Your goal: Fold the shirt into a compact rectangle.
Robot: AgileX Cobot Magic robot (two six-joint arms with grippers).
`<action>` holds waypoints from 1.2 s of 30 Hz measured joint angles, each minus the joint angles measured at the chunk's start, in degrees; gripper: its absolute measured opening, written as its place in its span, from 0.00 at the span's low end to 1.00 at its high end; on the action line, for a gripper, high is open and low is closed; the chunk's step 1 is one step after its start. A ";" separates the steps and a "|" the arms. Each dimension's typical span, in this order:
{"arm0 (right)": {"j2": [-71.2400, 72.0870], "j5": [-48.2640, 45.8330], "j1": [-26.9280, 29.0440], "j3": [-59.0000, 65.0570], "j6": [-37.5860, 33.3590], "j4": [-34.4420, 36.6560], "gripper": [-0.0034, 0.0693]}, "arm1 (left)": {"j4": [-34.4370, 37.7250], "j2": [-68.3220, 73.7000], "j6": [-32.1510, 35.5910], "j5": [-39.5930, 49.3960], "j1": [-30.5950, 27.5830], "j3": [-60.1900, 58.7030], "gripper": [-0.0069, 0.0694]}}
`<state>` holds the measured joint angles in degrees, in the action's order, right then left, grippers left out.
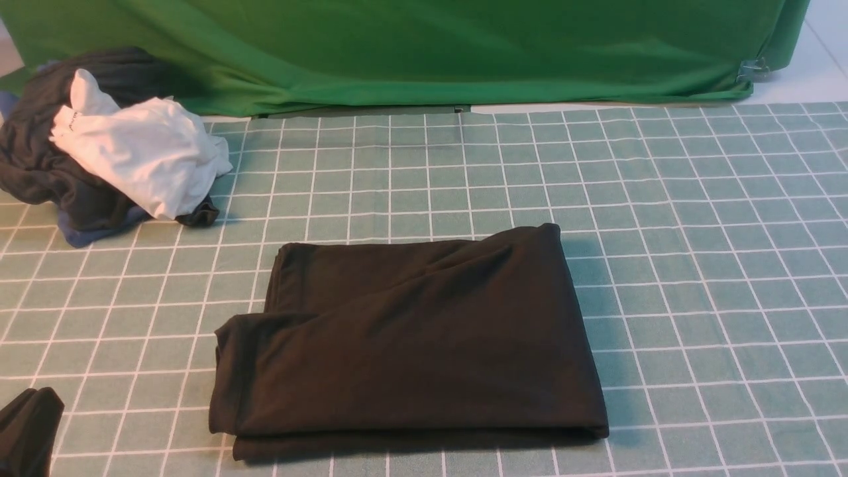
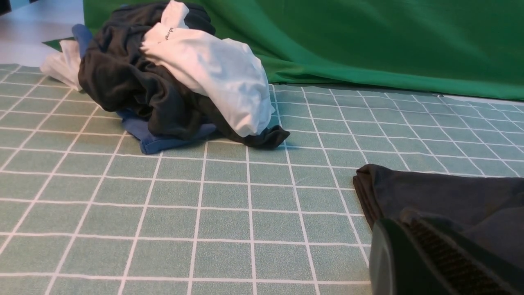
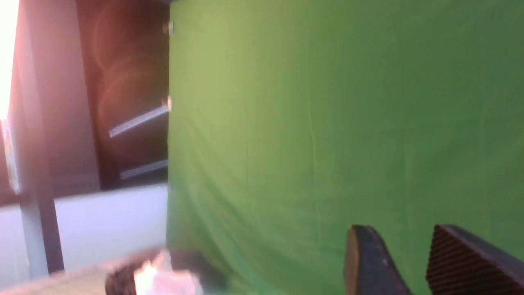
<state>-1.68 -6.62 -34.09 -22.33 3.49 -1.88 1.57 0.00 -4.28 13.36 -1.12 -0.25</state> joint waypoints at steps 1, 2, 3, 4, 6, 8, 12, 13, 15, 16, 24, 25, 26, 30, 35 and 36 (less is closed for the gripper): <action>0.10 0.00 0.23 0.54 -0.53 0.00 0.37 | 0.00 0.00 0.00 0.00 0.00 0.00 0.11; 0.40 0.00 2.85 3.40 -1.50 0.00 0.37 | 0.00 0.00 0.00 0.00 0.00 0.00 0.11; 0.47 0.00 5.17 4.72 -1.84 0.00 0.37 | 0.00 0.00 0.00 0.00 0.00 0.00 0.11; 0.47 0.00 5.17 5.04 -1.95 0.00 0.37 | 0.00 0.00 0.00 0.00 0.00 0.00 0.11; 0.52 -0.08 12.68 10.02 -2.40 0.00 0.37 | 0.00 0.00 0.00 0.06 0.00 0.00 0.11; 0.52 -0.08 16.14 12.54 -2.54 0.00 0.37 | 0.00 0.00 0.00 0.06 0.00 0.00 0.11; 0.99 -0.99 27.50 21.37 -3.06 0.00 0.37 | 0.00 0.00 0.00 0.06 0.00 0.00 0.11; 1.35 -3.00 29.96 22.36 -3.49 0.00 0.37 | 0.00 0.00 0.00 0.06 0.00 0.00 0.11; 1.54 -5.97 32.81 22.69 -3.99 0.00 0.37 | 0.00 0.00 0.00 0.06 0.00 0.00 0.11; 1.62 -6.95 34.58 22.86 -4.34 0.00 0.37 | 0.00 0.00 0.00 0.06 0.00 0.00 0.11; 1.62 -7.60 37.84 22.96 -6.73 0.13 0.37 | 0.00 0.00 0.00 0.12 0.00 0.00 0.11; 1.62 -7.60 37.84 22.96 -6.58 0.13 0.37 | 0.00 0.00 0.00 0.12 0.00 0.00 0.11; 1.62 -7.60 37.84 22.96 -6.10 0.13 0.37 | 0.00 0.00 0.00 0.12 0.00 0.00 0.11; 1.62 -7.60 37.84 22.96 -4.90 0.13 0.37 | 0.00 0.00 0.00 0.17 0.00 0.00 0.11; 1.62 -7.60 37.84 22.96 -4.51 0.13 0.37 | 0.00 0.00 0.00 0.17 0.00 0.00 0.11; 1.62 -7.60 37.84 22.96 -4.44 0.13 0.37 | 0.00 0.00 0.00 0.17 0.00 0.00 0.11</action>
<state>-0.07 -14.22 3.75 0.62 -0.95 -1.75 1.57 0.00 -4.28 13.54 -1.12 -0.25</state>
